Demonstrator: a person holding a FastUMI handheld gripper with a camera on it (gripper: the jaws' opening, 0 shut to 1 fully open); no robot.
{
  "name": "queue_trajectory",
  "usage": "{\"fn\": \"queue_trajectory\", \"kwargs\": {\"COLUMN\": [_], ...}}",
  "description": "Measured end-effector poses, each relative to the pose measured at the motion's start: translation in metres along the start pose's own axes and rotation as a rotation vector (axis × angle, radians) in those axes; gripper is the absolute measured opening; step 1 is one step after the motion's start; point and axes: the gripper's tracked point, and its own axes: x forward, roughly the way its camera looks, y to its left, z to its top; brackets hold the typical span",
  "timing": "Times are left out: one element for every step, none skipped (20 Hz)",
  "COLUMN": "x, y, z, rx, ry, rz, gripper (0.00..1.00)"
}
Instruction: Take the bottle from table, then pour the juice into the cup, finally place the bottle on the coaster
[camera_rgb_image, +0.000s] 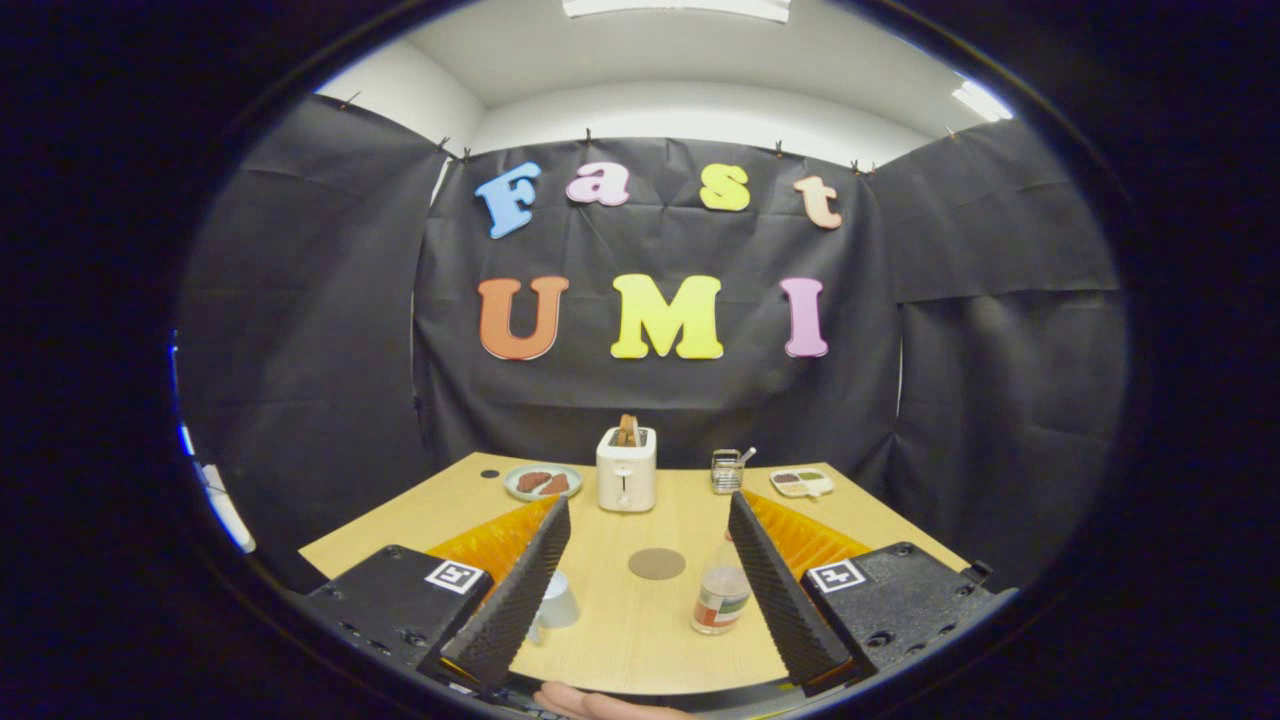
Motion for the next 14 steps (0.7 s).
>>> {"fn": "queue_trajectory", "kwargs": {"x": [0.003,0.006,0.010,0.015,0.018,0.023,0.026,0.030,0.035,0.040,0.044,0.049,0.053,0.057], "y": [-0.004,-0.009,-0.014,-0.019,-0.023,-0.026,-0.028,-0.032,-0.038,-0.042,-0.049,-0.057,-0.063,-0.064], "z": [-0.004,-0.010,-0.017,-0.021,-0.030,-0.038,-0.046,-0.052,-0.056,-0.055,-0.058,-0.063,-0.072,-0.079], "rx": [0.003,0.008,0.007,0.001,-0.004,0.000,0.010,0.016,0.022,0.033,0.040,0.040,0.037,0.033], "ry": [0.000,0.004,0.002,0.000,0.005,0.015,0.024,0.028,0.023,0.000,-0.017,-0.024,-0.022,-0.015], "rz": [-0.006,-0.013,-0.025,-0.034,-0.038,-0.037,-0.032,-0.029,-0.031,-0.031,-0.043,-0.059,-0.068,-0.066], "gripper": [1.00,1.00,1.00,1.00,1.00,1.00,1.00,1.00,1.00,1.00,1.00,1.00,1.00,1.00]}}
